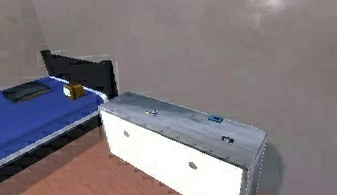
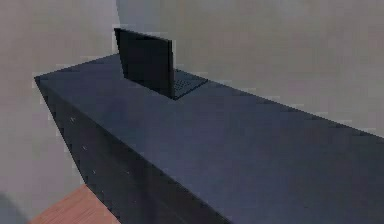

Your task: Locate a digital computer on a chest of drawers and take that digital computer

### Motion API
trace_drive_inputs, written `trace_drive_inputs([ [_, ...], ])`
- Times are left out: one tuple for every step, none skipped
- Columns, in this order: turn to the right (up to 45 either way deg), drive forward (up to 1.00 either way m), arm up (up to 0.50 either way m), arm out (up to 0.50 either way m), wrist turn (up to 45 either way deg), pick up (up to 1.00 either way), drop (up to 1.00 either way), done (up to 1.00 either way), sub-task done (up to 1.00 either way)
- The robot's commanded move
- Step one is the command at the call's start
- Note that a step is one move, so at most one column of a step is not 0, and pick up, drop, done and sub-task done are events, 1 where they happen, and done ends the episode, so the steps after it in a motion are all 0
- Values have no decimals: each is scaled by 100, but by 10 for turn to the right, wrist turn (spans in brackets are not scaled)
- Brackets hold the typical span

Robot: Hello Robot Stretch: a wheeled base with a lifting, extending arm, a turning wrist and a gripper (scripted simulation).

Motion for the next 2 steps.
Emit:
trace_drive_inputs([
  [0, 0, 50, 0, 0, 0, 0, 0, 0],
  [0, 0, 38, 0, 0, 0, 0, 0, 0],
])
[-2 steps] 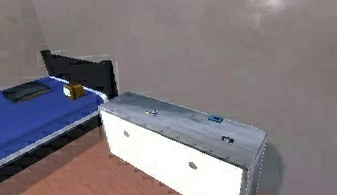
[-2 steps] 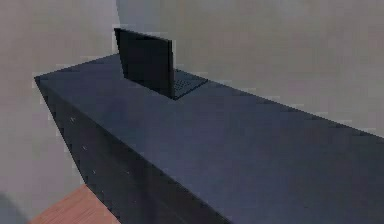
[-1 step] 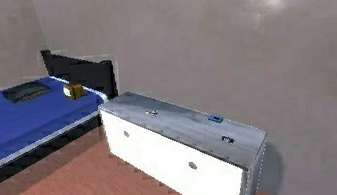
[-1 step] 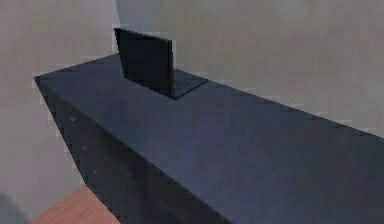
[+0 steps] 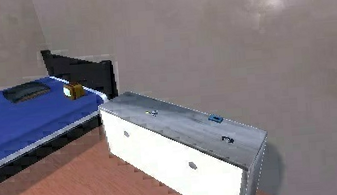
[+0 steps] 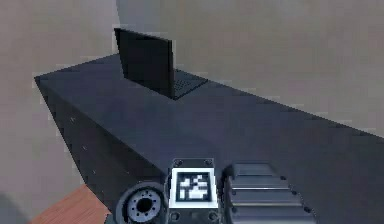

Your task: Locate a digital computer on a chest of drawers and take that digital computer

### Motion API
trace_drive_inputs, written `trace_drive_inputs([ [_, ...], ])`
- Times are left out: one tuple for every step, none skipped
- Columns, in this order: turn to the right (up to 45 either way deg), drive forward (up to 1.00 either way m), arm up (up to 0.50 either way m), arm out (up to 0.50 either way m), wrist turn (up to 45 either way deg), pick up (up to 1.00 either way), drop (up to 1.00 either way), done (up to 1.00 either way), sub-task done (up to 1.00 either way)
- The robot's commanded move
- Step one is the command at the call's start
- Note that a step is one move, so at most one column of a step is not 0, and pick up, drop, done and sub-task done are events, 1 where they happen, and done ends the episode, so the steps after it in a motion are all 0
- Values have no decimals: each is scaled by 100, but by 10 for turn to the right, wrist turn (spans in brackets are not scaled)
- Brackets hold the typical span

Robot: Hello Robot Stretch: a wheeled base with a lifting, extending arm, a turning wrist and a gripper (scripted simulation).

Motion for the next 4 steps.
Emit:
trace_drive_inputs([
  [0, 0, 0, 50, 0, 0, 0, 0, 0],
  [0, 0, 0, 0, 450, 0, 0, 0, 0],
  [0, 0, 0, 0, 450, 0, 0, 0, 0],
  [0, 0, 0, 0, 450, 0, 0, 0, 0],
])
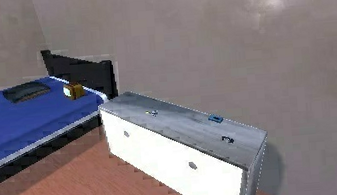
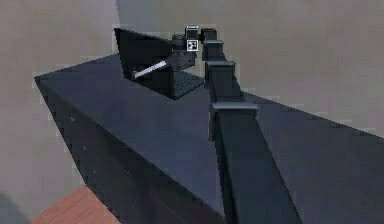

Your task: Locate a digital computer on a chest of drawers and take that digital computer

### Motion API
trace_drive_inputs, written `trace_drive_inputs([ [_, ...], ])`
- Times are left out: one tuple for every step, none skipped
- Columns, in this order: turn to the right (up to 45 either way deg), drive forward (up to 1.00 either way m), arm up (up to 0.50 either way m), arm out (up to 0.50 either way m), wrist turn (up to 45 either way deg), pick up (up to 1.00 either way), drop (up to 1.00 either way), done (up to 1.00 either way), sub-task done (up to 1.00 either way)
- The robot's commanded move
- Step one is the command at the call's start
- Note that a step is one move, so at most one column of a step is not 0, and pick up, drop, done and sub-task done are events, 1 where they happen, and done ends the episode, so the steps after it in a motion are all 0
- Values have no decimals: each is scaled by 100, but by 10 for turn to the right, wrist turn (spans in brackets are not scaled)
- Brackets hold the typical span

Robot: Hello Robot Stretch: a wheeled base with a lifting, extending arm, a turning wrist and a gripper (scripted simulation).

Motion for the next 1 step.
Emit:
trace_drive_inputs([
  [0, 0, 0, 0, 300, 0, 0, 0, 0],
])
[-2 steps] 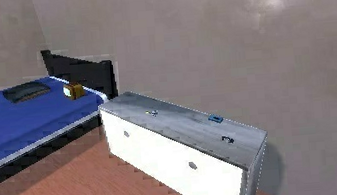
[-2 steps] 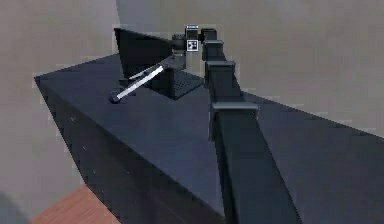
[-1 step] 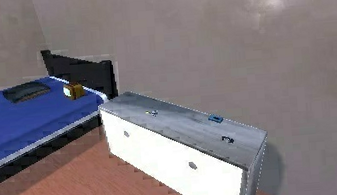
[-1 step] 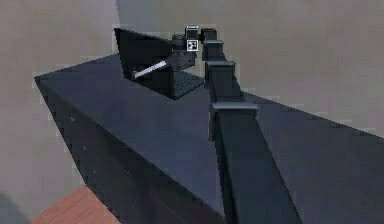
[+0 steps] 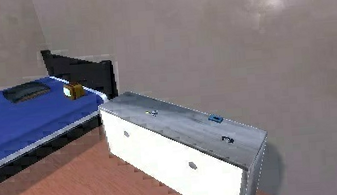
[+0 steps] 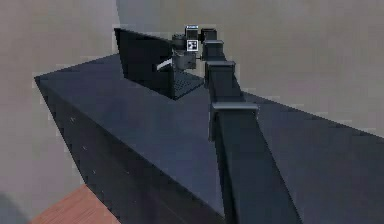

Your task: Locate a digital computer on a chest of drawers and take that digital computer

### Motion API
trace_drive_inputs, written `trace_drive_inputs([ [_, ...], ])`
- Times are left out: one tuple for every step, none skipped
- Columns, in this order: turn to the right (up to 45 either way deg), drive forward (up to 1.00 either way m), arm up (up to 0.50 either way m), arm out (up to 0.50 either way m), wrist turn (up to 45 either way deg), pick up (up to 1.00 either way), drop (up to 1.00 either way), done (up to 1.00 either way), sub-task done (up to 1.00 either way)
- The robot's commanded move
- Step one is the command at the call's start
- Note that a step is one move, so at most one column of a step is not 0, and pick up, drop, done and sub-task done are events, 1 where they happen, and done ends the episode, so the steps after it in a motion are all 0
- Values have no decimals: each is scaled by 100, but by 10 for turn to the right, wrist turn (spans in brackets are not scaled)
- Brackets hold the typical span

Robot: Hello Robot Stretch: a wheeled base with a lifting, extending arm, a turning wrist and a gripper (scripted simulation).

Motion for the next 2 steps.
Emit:
trace_drive_inputs([
  [0, 0, 0, 0, 0, 100, 0, 0, 0],
  [0, 0, 0, 0, 0, 0, 0, 100, 0],
])
